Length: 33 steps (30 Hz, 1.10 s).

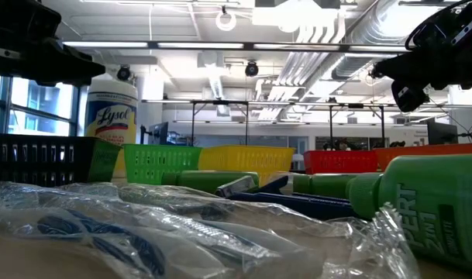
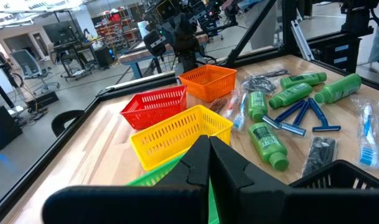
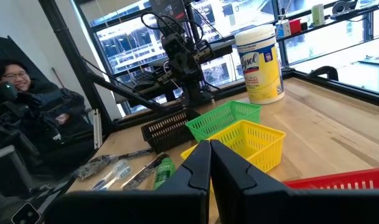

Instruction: Pick & Place Travel size toiletries

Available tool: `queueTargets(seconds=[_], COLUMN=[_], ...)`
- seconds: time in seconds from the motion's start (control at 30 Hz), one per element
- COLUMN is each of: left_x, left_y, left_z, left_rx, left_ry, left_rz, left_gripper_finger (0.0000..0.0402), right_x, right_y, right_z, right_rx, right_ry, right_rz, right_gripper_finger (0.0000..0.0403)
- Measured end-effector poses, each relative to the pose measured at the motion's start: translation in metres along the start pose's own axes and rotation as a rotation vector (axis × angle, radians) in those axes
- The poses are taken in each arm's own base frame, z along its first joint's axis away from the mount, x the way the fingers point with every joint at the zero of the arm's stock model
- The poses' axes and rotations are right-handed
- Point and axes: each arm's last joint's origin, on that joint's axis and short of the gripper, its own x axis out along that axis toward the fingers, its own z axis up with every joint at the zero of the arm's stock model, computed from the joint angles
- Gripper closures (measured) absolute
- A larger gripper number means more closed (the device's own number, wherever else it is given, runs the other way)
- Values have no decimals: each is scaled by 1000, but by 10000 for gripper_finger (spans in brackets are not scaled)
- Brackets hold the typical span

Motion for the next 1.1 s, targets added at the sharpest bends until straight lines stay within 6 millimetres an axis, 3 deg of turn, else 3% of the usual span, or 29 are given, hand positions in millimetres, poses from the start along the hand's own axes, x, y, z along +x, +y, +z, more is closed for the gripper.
queueTargets(seconds=[1.1], left_x=[0], left_y=[0], left_z=[0], left_rx=[-44], left_ry=[0], left_rz=[0], left_gripper_finger=[402], right_x=[0], right_y=[1], right_z=[3], right_rx=[-106], right_ry=[-29], right_rz=[7], right_gripper_finger=[401])
